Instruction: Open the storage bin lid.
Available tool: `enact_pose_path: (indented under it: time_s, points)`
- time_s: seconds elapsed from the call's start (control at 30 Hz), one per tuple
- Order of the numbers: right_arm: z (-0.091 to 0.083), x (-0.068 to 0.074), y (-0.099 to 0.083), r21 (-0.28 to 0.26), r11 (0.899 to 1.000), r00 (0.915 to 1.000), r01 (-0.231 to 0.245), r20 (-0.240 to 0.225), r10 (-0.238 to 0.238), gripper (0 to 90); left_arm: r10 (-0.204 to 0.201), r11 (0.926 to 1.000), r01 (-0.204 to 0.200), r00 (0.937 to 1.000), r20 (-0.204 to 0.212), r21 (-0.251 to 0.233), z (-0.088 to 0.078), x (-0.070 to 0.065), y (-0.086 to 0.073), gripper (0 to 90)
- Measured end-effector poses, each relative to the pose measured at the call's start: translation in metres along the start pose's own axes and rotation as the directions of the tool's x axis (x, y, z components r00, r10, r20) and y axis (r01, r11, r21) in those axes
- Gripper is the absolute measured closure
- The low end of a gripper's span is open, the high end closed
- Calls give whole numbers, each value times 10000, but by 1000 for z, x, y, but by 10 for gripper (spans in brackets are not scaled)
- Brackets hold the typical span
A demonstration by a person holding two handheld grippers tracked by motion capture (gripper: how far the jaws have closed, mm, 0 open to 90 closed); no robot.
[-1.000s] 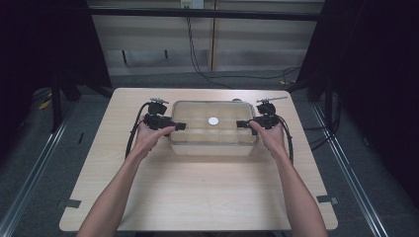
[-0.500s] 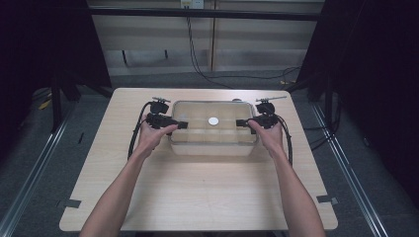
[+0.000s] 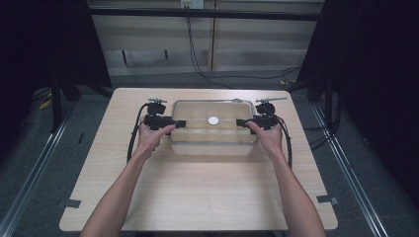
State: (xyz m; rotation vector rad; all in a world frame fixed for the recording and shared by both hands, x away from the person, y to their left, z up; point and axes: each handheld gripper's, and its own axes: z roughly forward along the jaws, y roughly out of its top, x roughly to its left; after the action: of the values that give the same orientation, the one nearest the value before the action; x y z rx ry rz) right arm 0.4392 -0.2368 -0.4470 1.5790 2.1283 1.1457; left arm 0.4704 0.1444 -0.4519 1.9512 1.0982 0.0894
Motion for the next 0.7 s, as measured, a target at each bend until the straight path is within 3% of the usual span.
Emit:
enact_pose_path:
  time_s: [0.23, 0.33, 0.57, 0.7]
  points:
    - [-4, 2, 1, -302, 9995, 10000, -18, 63, 20, 163, -156, 9996, 160, 9998, 147, -249, -1, 2, -3, 270]
    - [-7, 1, 1, -408, 9991, 9999, -116, 32, 117, 192, -57, 9990, 57, 10000, -2, -436, -3, 1, -3, 273]
    - [-11, 3, 4, -859, 9962, 9999, -143, -93, 135, 231, 138, 9967, -136, 9999, 16, -801, -12, -2, 4, 348]
    - [-15, 1, 3, -991, 9943, 9989, -394, -283, 368, 285, 145, 9943, -137, 9999, 62, -1056, -17, -2, 3, 399]
